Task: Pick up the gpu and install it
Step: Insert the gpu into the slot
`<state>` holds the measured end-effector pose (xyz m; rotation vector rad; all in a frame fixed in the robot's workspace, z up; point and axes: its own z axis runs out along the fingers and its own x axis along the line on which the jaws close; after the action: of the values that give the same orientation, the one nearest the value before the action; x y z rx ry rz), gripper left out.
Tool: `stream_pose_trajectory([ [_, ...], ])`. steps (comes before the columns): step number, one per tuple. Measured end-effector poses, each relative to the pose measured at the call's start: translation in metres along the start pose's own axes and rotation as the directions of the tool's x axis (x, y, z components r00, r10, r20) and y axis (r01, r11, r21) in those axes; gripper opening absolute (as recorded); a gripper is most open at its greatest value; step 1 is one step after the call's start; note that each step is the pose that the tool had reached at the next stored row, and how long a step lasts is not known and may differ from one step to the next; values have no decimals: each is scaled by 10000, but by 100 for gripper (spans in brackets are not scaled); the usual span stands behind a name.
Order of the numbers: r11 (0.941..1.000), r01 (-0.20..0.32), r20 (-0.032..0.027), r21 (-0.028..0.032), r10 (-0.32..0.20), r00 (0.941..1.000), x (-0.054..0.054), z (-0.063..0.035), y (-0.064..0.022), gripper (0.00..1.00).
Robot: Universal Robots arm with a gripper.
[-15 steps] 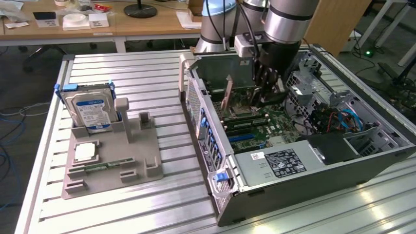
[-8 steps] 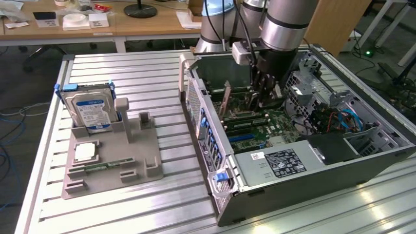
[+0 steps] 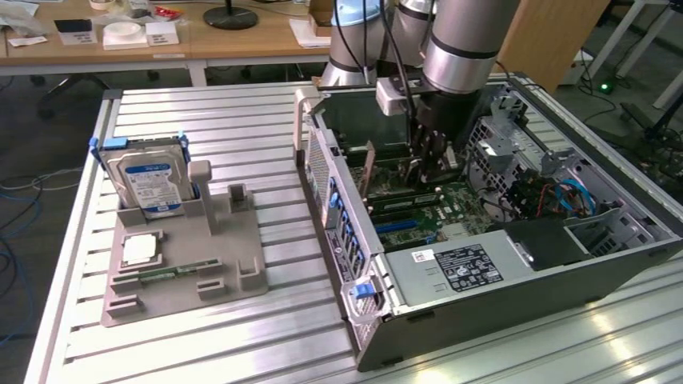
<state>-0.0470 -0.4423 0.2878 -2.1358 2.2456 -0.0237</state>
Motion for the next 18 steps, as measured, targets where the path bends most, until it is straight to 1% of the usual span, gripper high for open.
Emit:
stream_pose_trajectory([
  [3, 10000, -5, 1, 0, 5, 10000, 37, 41, 0, 28],
  [9, 10000, -9, 1, 0, 9, 10000, 110, 83, 1, 28],
  [13, 10000, -8, 0, 0, 8, 10000, 119, 136, 38, 28],
  [18, 10000, -9, 1, 1, 9, 10000, 130, 225, 59, 28],
])
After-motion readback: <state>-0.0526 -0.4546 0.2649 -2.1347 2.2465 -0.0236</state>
